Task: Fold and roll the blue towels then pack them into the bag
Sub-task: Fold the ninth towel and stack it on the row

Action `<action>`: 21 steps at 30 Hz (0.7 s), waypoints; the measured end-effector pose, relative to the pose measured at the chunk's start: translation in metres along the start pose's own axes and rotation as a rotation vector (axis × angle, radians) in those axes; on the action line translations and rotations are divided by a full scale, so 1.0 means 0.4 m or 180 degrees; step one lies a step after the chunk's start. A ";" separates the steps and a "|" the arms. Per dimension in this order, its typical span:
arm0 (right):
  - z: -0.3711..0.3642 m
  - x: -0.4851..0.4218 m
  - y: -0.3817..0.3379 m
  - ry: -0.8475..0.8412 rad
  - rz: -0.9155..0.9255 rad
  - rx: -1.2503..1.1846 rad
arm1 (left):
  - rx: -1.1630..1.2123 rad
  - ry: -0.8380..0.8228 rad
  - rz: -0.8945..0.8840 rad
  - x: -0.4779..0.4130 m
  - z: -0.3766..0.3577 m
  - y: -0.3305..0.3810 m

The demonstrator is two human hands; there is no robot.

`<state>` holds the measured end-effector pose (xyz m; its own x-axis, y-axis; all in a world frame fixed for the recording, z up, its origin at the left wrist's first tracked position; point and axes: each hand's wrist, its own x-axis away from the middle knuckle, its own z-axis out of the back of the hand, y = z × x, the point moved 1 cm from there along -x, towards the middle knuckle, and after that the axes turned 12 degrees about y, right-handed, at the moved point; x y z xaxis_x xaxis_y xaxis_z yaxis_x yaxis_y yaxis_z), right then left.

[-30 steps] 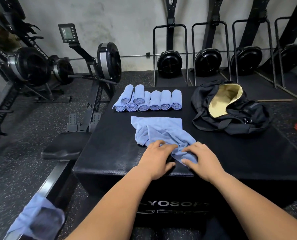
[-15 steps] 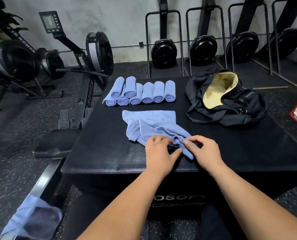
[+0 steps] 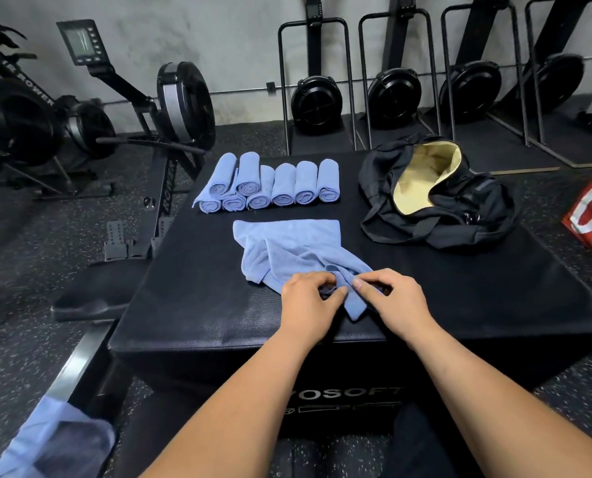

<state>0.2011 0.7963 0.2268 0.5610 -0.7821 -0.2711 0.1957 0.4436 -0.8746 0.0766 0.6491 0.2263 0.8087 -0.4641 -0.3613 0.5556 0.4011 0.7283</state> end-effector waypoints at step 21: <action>0.021 -0.004 -0.049 -0.0015 0.0255 0.0317 | 0.0167 0.0441 0.0429 -0.118 0.273 -0.085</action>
<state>0.2032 0.7925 0.2478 0.5818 -0.7404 -0.3366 0.2289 0.5462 -0.8058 -0.0017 0.5712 0.2823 0.8959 -0.2944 -0.3327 0.4327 0.4089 0.8034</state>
